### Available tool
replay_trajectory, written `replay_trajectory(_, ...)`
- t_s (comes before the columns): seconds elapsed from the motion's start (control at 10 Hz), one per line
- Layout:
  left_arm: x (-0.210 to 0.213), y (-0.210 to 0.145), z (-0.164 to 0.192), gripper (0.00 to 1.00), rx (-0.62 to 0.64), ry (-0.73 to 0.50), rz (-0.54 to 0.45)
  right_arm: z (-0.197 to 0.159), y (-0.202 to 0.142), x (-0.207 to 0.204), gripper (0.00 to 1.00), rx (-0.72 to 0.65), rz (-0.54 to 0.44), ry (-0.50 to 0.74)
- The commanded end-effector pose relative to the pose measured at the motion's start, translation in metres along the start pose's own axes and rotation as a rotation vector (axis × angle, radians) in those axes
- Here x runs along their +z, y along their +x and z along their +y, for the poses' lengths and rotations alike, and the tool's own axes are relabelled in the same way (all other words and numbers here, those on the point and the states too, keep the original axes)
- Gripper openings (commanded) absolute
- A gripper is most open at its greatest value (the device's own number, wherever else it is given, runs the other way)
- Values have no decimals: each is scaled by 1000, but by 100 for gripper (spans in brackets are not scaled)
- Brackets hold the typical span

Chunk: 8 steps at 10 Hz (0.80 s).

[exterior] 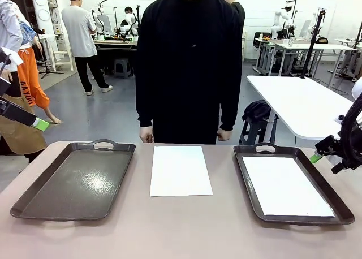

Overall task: Sort the A4 documents.
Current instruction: Receive the A4 Paper.

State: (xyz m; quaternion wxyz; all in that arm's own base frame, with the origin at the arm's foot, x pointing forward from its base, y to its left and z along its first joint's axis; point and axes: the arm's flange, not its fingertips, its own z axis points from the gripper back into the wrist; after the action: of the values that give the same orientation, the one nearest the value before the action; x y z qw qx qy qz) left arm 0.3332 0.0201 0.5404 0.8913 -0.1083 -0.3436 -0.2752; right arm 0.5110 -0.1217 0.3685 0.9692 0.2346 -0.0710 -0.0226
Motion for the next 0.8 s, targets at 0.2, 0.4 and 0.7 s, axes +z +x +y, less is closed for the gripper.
replay_trajectory(0.2,0,-1,2,100,-2,-1,-3,0,0,0,100,5,-1,-1)
replay_trajectory(0.4,0,-1,2,100,-2,-1,-3,0,0,0,100,5,-1,-1)
replay_trajectory(0.7,0,-1,2,100,-2,-1,-3,0,0,0,100,5,-1,-1)
